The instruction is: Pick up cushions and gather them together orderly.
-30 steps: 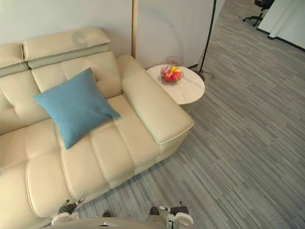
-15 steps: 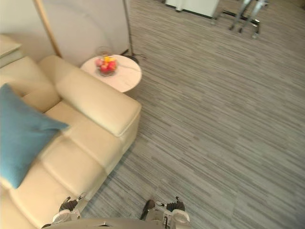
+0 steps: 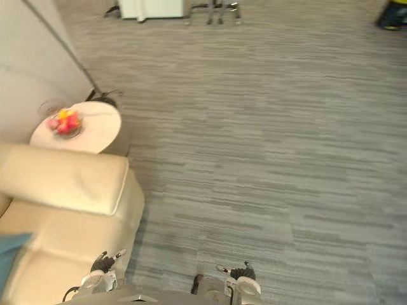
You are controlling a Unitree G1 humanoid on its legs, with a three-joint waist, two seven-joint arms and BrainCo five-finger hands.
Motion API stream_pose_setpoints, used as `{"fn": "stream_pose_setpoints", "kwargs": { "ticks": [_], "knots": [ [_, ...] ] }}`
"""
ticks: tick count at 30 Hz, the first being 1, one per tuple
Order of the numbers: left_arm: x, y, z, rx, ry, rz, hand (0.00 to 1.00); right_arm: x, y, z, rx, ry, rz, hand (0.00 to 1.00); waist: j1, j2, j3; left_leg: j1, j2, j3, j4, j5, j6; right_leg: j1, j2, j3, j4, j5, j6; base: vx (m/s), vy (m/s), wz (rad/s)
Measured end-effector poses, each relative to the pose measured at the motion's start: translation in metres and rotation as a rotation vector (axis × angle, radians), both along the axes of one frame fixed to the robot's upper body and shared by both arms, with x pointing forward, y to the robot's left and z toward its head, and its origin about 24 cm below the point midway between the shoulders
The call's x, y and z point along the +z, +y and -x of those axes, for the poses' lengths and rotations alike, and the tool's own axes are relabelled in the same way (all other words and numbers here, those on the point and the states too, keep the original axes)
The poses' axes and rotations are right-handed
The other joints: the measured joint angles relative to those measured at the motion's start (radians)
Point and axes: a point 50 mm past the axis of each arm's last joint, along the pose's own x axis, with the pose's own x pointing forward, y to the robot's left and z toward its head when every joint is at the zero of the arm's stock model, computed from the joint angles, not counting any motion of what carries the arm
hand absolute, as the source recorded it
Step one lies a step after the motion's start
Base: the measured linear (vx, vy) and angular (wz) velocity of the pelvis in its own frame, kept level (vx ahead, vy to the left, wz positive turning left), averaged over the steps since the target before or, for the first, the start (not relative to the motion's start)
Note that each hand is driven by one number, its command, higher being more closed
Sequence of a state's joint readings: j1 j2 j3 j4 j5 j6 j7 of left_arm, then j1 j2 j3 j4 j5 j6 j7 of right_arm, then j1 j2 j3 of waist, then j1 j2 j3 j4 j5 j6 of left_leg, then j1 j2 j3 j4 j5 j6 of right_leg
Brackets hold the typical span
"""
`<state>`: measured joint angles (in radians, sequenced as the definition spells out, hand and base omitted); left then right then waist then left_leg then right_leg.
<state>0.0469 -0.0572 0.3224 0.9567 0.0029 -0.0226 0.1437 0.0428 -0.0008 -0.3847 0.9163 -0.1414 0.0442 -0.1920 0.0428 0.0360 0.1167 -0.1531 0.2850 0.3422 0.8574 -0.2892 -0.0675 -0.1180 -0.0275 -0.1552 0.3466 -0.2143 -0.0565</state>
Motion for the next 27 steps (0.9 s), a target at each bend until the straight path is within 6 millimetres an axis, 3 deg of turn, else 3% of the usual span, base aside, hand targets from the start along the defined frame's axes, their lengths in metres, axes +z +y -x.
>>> {"fn": "stream_pose_setpoints", "kwargs": {
  "ticks": [4, 5, 6, 7, 9, 14, 15, 16, 17, 18, 19, 20, 21, 23, 24, 25, 27],
  "knots": [
    [-0.002, 0.001, 0.01, 0.038, 0.019, 0.009, 0.0, 0.0, 0.0, 0.001, -0.023, -0.005, -0.015, 0.0, 0.008, 0.004, 0.002, -0.05, -0.097, -0.164, -0.293, 0.003, -0.006, 0.006, 0.006, 0.181, 0.004, -0.021, 0.036, 0.17, 0.291, -1.45],
    [-0.003, -0.002, 0.01, 0.049, 0.016, 0.018, 0.0, 0.001, -0.003, 0.0, -0.021, -0.013, -0.008, 0.0, 0.014, 0.02, 0.002, -0.045, -0.117, -0.271, -0.42, 0.019, -0.047, -0.01, 0.029, 0.24, 0.016, -0.028, 0.06, 0.18, 0.365, -1.53],
    [-0.003, -0.002, 0.012, 0.06, 0.02, 0.023, 0.0, 0.0, -0.003, 0.003, -0.023, -0.008, -0.008, 0.0, 0.018, 0.027, -0.002, -0.038, -0.136, -0.288, -0.417, 0.055, -0.051, -0.017, 0.034, 0.271, 0.022, -0.025, 0.079, 0.25, 0.45, -1.41],
    [-0.004, 0.001, 0.013, 0.056, 0.029, 0.016, 0.0, 0.0, -0.001, 0.005, -0.027, -0.005, -0.013, 0.0, 0.019, 0.019, -0.01, -0.036, -0.167, -0.287, -0.425, 0.039, -0.029, -0.014, 0.02, 0.308, 0.01, -0.019, 0.088, 0.21, 0.3, -0.9],
    [-0.002, 0.011, 0.012, 0.046, 0.021, -0.006, 0.0, -0.003, 0.009, 0.008, -0.043, -0.006, -0.053, 0.0, 0.004, -0.033, -0.015, 0.0, -0.207, -0.229, -0.443, 0.006, 0.005, -0.014, -0.013, 0.315, 0.035, -0.021, 0.104, 0.33, 0.313, -0.68],
    [-0.005, 0.01, 0.017, 0.046, 0.044, 0.003, 0.0, -0.002, 0.009, 0.007, -0.043, -0.013, -0.052, 0.0, 0.019, -0.032, -0.022, 0.109, -0.207, -0.051, -0.49, -0.023, 0.032, -0.048, -0.036, 0.316, 0.095, -0.007, 0.12, 0.27, 0.191, -0.97],
    [-0.006, 0.007, 0.018, 0.022, 0.058, 0.008, 0.0, -0.001, 0.009, 0.004, -0.04, -0.019, -0.052, 0.0, 0.018, -0.029, -0.033, 0.137, -0.203, -0.009, -0.476, -0.021, 0.031, -0.078, -0.036, 0.262, 0.131, 0.03, 0.119, 0.3, 0.151, -1.23],
    [-0.007, 0.006, 0.019, 0.008, 0.069, 0.008, 0.0, 0.0, 0.007, 0.001, -0.035, -0.027, -0.045, 0.0, 0.019, -0.011, -0.035, 0.116, -0.191, -0.008, -0.39, -0.011, 0.028, -0.074, -0.047, 0.219, 0.125, 0.071, 0.093, 0.3, 0.167, -1.17],
    [-0.007, 0.006, 0.018, -0.002, 0.068, 0.008, 0.0, 0.002, 0.007, -0.005, -0.03, -0.043, -0.043, 0.0, 0.019, -0.016, -0.028, 0.064, -0.182, -0.026, -0.299, 0.003, 0.035, -0.073, -0.07, 0.198, 0.12, 0.09, 0.083, 0.2, 0.152, -0.77],
    [-0.005, 0.011, 0.012, -0.025, 0.051, -0.012, 0.0, 0.001, 0.007, -0.009, -0.027, -0.036, -0.044, 0.0, 0.021, -0.042, -0.022, -0.027, -0.222, -0.096, -0.213, -0.018, 0.068, -0.072, -0.136, 0.146, 0.1, 0.097, 0.08, 0.19, 0.129, -0.86],
    [-0.004, 0.01, 0.011, -0.054, 0.054, -0.023, 0.0, 0.001, 0.005, -0.014, -0.018, -0.021, -0.042, 0.0, 0.016, -0.012, -0.03, 0.039, -0.227, -0.16, -0.678, 0.152, 0.05, -0.074, -0.169, 0.002, 0.078, 0.106, 0.095, 0.16, 0.114, -0.94],
    [-0.004, 0.01, 0.01, -0.055, 0.056, -0.021, 0.0, 0.002, 0.007, -0.021, -0.007, -0.032, -0.046, 0.0, 0.02, -0.011, -0.015, 0.064, -0.229, -0.126, -0.701, 0.206, 0.046, -0.078, -0.184, -0.046, 0.09, 0.099, 0.107, 0.14, 0.073, -1.09],
    [-0.005, 0.015, 0.012, -0.065, 0.072, -0.041, 0.0, 0.002, 0.016, -0.027, 0.015, -0.045, -0.067, 0.0, 0.023, -0.008, -0.008, 0.085, -0.227, -0.094, -0.715, 0.215, 0.045, -0.088, -0.211, -0.118, 0.082, 0.095, 0.112, 0.03, 0.024, -1.06],
    [-0.003, 0.021, 0.01, -0.095, 0.076, -0.069, 0.0, 0.002, 0.025, -0.031, 0.022, -0.045, -0.093, 0.0, 0.023, 0.002, -0.003, 0.112, -0.2, -0.072, -0.72, 0.214, 0.043, -0.081, -0.187, -0.25, -0.021, 0.108, 0.098, 0.01, -0.01, -1.02],
    [-0.003, 0.022, 0.009, -0.105, 0.077, -0.077, 0.0, 0.001, 0.026, -0.031, 0.021, -0.044, -0.095, 0.0, 0.02, -0.001, -0.002, 0.122, -0.198, -0.064, -0.72, 0.213, 0.041, -0.067, -0.172, -0.262, -0.064, 0.129, 0.086, 0.07, -0.038, -0.5],
    [-0.003, 0.026, 0.01, -0.123, 0.085, -0.088, 0.0, 0.0, 0.024, -0.025, 0.011, -0.034, -0.091, 0.0, 0.002, -0.019, -0.001, 0.143, -0.206, -0.067, -0.718, 0.194, 0.025, -0.035, -0.147, -0.252, -0.139, 0.215, 0.07, 0.11, -0.068, -0.31],
    [-0.003, 0.023, 0.01, -0.122, 0.085, -0.083, 0.0, -0.001, 0.015, -0.019, 0.001, -0.021, -0.062, 0.0, -0.002, -0.018, 0.001, 0.163, -0.189, -0.058, -0.674, 0.125, 0.016, 0.009, -0.121, -0.244, -0.189, 0.211, 0.096, 0.11, -0.058, -0.39]
  ]
}}
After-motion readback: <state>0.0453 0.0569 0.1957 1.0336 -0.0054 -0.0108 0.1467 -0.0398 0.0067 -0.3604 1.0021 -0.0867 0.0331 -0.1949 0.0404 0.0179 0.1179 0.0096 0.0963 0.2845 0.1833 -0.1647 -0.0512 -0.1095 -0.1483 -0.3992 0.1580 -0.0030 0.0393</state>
